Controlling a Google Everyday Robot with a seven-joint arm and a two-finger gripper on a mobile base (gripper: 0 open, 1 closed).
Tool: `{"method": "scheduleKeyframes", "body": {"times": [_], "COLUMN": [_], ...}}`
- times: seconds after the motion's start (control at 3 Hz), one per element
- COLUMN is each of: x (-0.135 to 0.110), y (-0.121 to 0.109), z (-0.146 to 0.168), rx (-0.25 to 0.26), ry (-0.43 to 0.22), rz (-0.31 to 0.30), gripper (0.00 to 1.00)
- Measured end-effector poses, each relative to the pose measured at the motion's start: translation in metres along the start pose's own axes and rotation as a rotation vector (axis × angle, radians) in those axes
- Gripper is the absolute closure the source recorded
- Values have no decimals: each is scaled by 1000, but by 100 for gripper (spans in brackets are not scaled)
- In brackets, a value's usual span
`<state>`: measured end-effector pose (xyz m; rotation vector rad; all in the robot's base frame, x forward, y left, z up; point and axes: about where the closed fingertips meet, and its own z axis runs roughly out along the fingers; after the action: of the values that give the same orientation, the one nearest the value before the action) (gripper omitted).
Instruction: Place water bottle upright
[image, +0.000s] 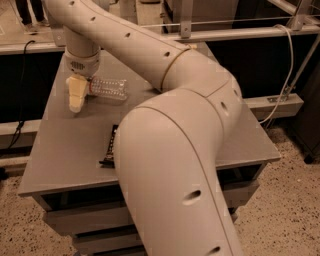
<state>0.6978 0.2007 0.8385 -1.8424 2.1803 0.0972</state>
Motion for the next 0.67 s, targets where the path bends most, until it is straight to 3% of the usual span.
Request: {"method": "scheduleKeyframes", "body": {"times": [0.33,0.67], "x": [-7,-12], "y": [-2,-7], "z": [7,0], "rx": [5,26], "ry": [67,90], "rz": [18,22], "gripper": [17,49]}}
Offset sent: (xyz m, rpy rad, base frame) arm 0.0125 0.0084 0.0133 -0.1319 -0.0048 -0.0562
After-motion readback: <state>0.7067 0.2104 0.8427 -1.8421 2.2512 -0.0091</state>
